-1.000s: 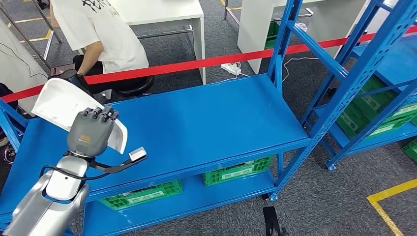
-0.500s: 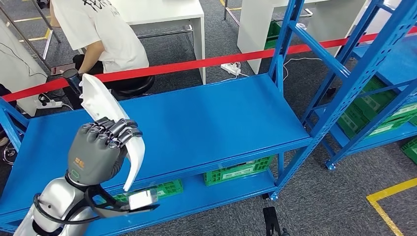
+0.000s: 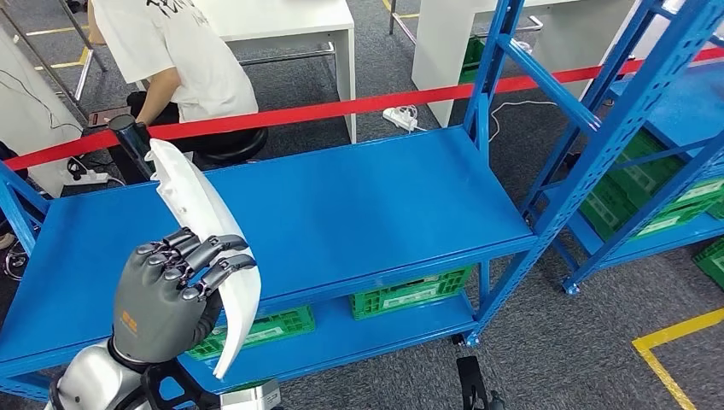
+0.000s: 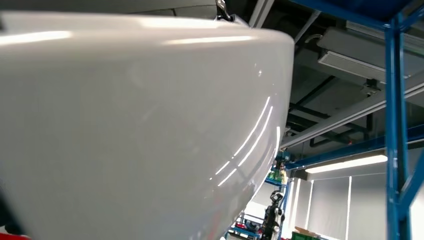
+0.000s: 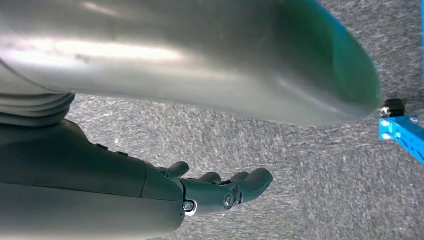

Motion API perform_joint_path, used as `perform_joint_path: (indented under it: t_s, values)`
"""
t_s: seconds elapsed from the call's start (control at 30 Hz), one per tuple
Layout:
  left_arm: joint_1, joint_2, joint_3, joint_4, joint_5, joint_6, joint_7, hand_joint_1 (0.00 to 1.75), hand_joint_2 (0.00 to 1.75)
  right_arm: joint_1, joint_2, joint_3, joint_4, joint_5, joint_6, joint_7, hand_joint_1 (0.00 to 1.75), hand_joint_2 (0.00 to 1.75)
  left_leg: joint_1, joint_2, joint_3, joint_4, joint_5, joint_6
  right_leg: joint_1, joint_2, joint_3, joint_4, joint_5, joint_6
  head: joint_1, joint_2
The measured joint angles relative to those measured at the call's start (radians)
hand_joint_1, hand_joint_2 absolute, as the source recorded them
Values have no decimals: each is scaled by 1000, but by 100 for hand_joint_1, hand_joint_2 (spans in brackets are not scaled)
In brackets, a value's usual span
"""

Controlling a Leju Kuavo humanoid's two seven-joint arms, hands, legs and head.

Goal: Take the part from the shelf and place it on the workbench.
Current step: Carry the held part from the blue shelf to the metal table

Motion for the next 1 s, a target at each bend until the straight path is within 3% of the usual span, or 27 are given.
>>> perform_joint_path:
  t_s: [0.1,0.13,0.2,0.27,0.3,0.33,0.37,0.4,0.47,0.53,0.6,0.63,0.7,0.77,0.8,0.83,0.9,0.97,1.0]
  values:
    - [19,-2,3,-14,-16,-3,-1,175,175,-1,0,0,0,12,-4,-2,0,0,0,-3,-7,3,8,-20,0,2,-13,-2,7,-30,0,0]
    - [27,-2,5,-18,-21,-3,0,175,175,-2,-1,1,0,17,-4,-5,0,0,1,-3,-13,12,-4,-27,0,1,-19,-4,14,-39,0,0]
    - [42,-2,11,-26,-28,-5,4,175,175,-2,-2,5,0,35,-3,-12,0,0,5,-3,-41,87,-75,-38,0,-1,-34,-6,31,-51,-2,0]
    - [59,0,18,-35,-31,-10,12,175,175,-2,-3,13,0,57,0,-16,0,0,7,-3,-76,212,-157,-45,2,-2,-56,-6,47,-55,-3,0]
    - [69,1,22,-39,-31,-12,18,175,175,-2,-4,19,0,69,3,-16,0,0,8,-3,-81,256,-174,-46,4,-2,-67,-6,56,-55,-3,0]
    - [80,4,26,-44,-30,-14,23,175,175,-1,-5,25,0,80,7,-15,0,0,7,-3,-70,267,-171,-44,6,-3,-79,-6,64,-55,-3,0]
    - [90,7,32,-48,-29,-16,28,175,175,-1,-6,31,0,89,11,-13,0,0,7,-3,-40,239,-151,-39,9,-3,-89,-6,73,-55,-3,0]
    - [97,11,38,-52,-25,-16,32,175,175,-2,-6,37,0,96,14,-10,0,0,5,-4,8,177,-127,-30,11,-3,-98,-6,82,-54,-3,0]
    - [105,18,51,-61,-13,-15,36,175,175,-1,-7,48,0,106,18,0,0,0,-2,-3,105,34,-111,-15,13,-3,-110,-9,99,-48,-2,0]
    - [109,25,62,-68,-6,-14,36,175,175,0,-8,57,0,112,19,4,0,0,-11,-2,140,-33,-113,-7,8,-4,-110,-17,116,-36,-4,0]
    - [113,31,68,-70,-5,-14,35,175,175,0,-10,63,0,114,19,6,0,0,-13,0,132,-46,-92,2,4,-5,-109,-27,131,-22,-7,0]
    - [114,32,69,-70,-4,-15,35,175,175,0,-11,66,0,116,19,9,0,0,-11,2,126,-54,-78,9,5,-5,-114,-22,122,-17,-8,0]
    - [116,33,70,-70,-4,-16,36,175,175,1,-13,69,0,119,18,17,0,0,-4,5,108,-66,-46,20,8,-4,-137,37,49,-11,-6,0]
    - [119,35,70,-67,2,-20,36,175,175,0,-15,71,0,120,18,21,0,0,-4,6,80,-65,-23,24,10,-4,-166,153,-45,-7,-3,0]
    - [121,36,71,-64,9,-22,36,175,175,0,-18,72,0,121,18,22,0,0,-4,8,63,-61,-12,24,10,-4,-172,205,-64,-4,-3,0]
    - [123,37,72,-60,18,-25,35,175,175,0,-20,72,0,121,17,25,0,0,-4,9,46,-56,-3,23,10,-4,-168,235,-63,-2,-3,0]
    - [125,41,76,-48,36,-27,28,175,175,0,-25,72,0,122,15,32,0,0,-1,11,9,-41,14,17,9,-5,-104,190,-15,1,-3,0]
    - [128,43,82,-34,49,-27,18,175,175,-3,-29,73,0,121,13,33,0,0,0,11,-23,-18,26,7,10,-5,-6,60,-8,-2,-1,0]
    - [128,44,86,-27,53,-26,13,175,175,-4,-30,73,0,119,12,31,0,0,-1,11,-31,-9,30,2,11,-4,24,13,-18,-7,1,0]
